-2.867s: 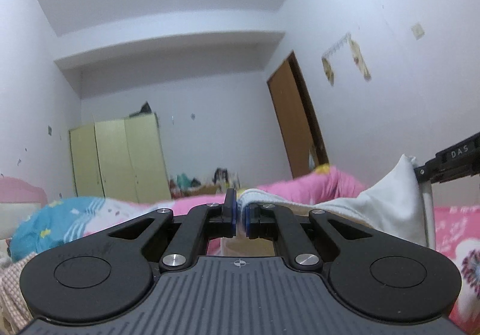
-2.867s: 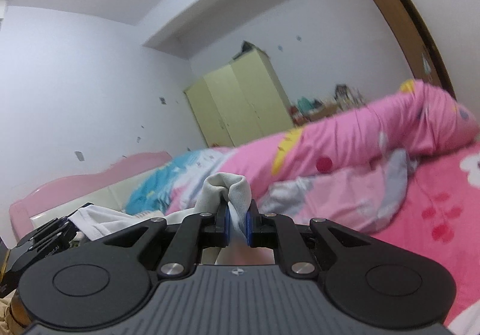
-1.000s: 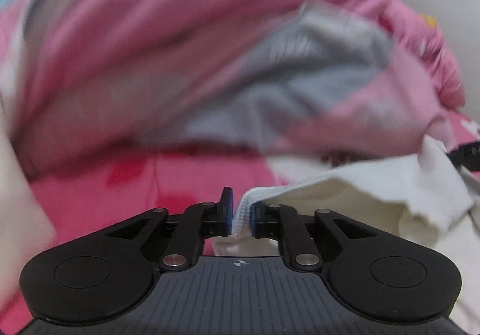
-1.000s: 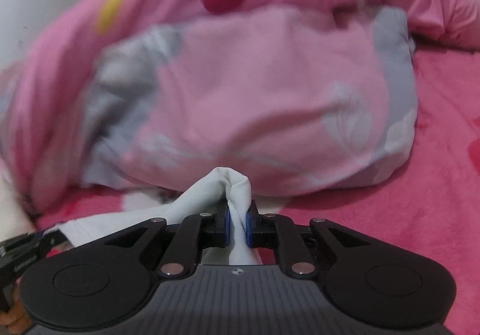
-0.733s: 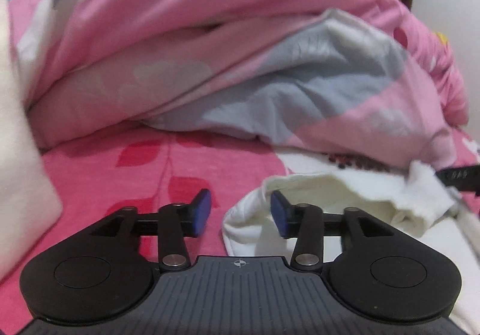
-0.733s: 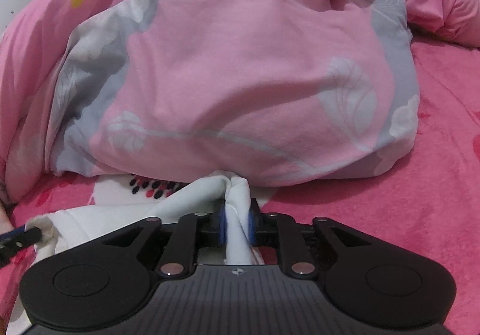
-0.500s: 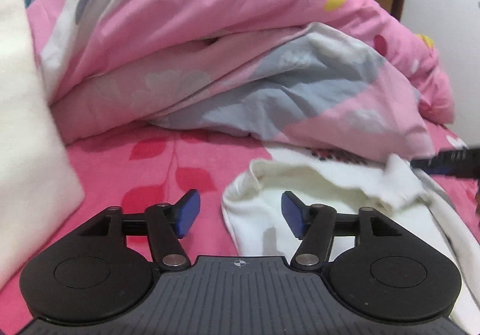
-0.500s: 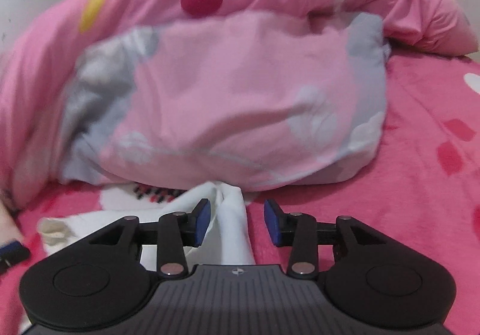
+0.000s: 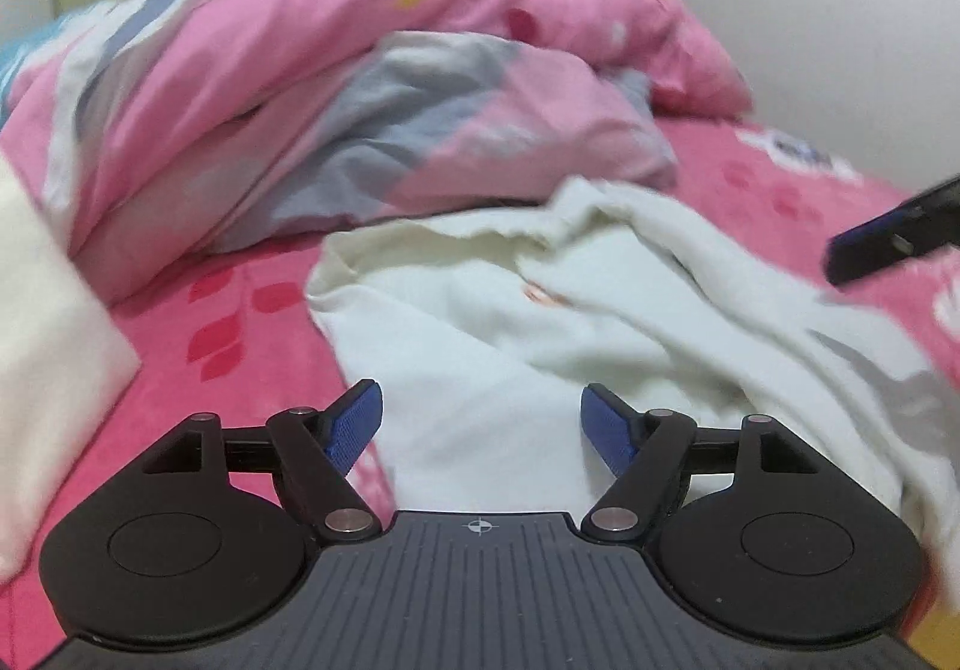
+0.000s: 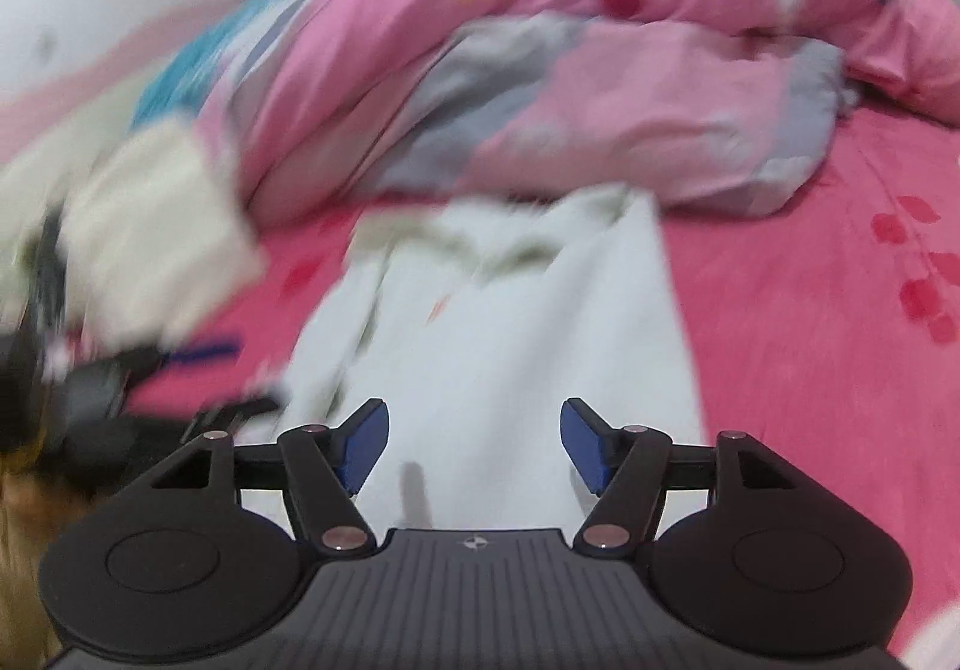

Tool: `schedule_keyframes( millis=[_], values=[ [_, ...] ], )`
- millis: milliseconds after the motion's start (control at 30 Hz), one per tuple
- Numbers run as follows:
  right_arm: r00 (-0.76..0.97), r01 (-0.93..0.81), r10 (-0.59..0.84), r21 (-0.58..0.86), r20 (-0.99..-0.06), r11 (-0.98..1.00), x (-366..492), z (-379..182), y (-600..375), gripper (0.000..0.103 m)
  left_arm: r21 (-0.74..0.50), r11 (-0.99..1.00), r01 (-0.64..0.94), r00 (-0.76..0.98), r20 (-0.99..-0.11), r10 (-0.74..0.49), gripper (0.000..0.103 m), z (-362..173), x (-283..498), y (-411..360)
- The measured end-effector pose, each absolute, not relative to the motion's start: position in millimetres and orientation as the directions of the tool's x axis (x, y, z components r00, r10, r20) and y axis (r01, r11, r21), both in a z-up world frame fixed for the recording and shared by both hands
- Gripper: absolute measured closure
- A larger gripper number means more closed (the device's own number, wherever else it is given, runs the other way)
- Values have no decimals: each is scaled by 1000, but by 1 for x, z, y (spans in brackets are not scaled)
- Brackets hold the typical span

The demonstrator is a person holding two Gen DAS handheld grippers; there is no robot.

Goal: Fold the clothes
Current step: 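Lower the sweatshirt onto the bed and open both grippers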

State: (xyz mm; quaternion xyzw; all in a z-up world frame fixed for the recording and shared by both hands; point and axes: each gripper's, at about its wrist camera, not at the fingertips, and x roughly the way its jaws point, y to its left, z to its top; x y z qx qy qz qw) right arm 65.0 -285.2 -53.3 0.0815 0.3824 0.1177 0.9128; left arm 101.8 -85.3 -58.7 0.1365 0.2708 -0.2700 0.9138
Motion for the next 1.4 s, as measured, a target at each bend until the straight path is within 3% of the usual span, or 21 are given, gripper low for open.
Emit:
schedule_keyframes(
  millis=[233,300,400,433,533,900,1233,1400],
  values=[
    [699,-221,133,-36,-703,975,-1,-71,-234,36,164,797,582,712,-575,-402,29,-60,98,-94],
    [715,-216,103,-78,-691,973,-9,-76,-229,40,170,798,578,715,-577,-395,29,-62,100,-96],
    [714,-198,90,-77,-694,977,-7,-76,-230,66,190,809,556,737,-564,-373,29,-64,102,-99],
    [715,-191,87,-73,-693,979,-6,-74,-231,83,198,812,549,744,-559,-366,29,-65,103,-99],
    [729,-168,88,-52,-679,985,-6,-67,-237,97,207,818,537,752,-557,-353,29,-70,106,-101],
    [854,5,-37,-64,-519,998,19,-20,-278,101,130,870,476,741,-592,-317,30,-76,123,-90],
    [894,177,-202,-99,-400,979,158,3,-323,103,6,919,394,743,-590,-315,30,-77,135,-69],
    [877,270,-264,-41,-403,962,199,-5,-344,103,-33,920,390,731,-596,-331,30,-79,141,-62]
  ],
)
